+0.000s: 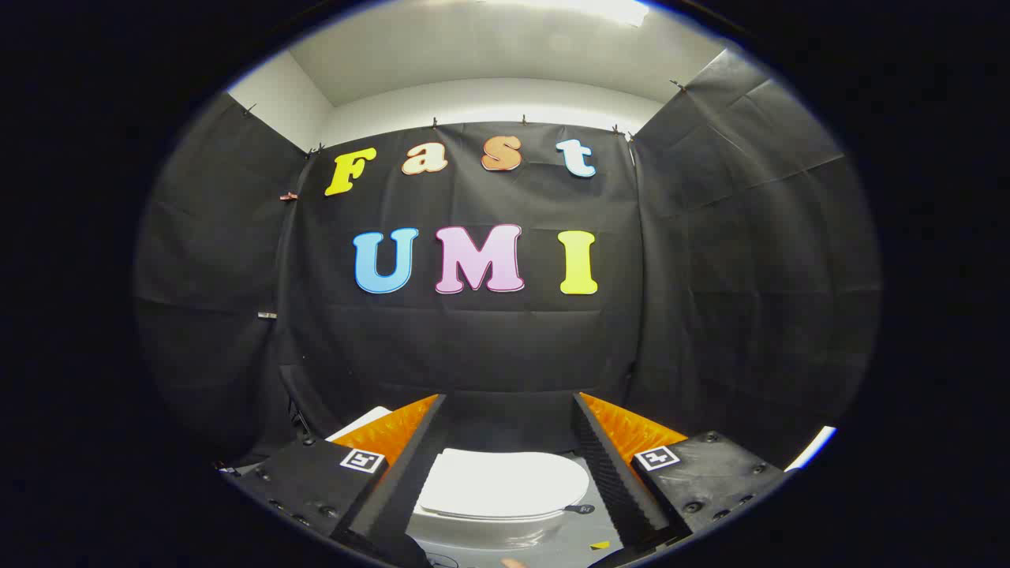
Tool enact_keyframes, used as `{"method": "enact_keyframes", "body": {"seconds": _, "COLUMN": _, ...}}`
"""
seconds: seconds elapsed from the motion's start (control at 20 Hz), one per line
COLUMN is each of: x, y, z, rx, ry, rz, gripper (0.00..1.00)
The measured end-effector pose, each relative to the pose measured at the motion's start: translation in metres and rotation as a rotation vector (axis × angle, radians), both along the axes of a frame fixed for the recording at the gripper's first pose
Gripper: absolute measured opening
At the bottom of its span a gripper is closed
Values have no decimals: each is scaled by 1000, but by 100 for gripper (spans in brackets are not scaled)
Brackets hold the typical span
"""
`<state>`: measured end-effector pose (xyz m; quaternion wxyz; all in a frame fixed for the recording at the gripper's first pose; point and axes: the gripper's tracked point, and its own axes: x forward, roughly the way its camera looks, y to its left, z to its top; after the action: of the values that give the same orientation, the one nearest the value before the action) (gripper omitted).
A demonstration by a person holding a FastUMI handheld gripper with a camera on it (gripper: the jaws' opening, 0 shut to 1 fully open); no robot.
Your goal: Open the toilet lid.
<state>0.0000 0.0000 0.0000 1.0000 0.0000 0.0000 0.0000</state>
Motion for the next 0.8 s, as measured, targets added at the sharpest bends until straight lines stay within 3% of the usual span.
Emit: {"method": "enact_keyframes", "body": {"seconds": 0.8, "x": 0, "y": -5, "z": -2, "rx": 11, "ry": 9, "rz": -19, "gripper": 99}}
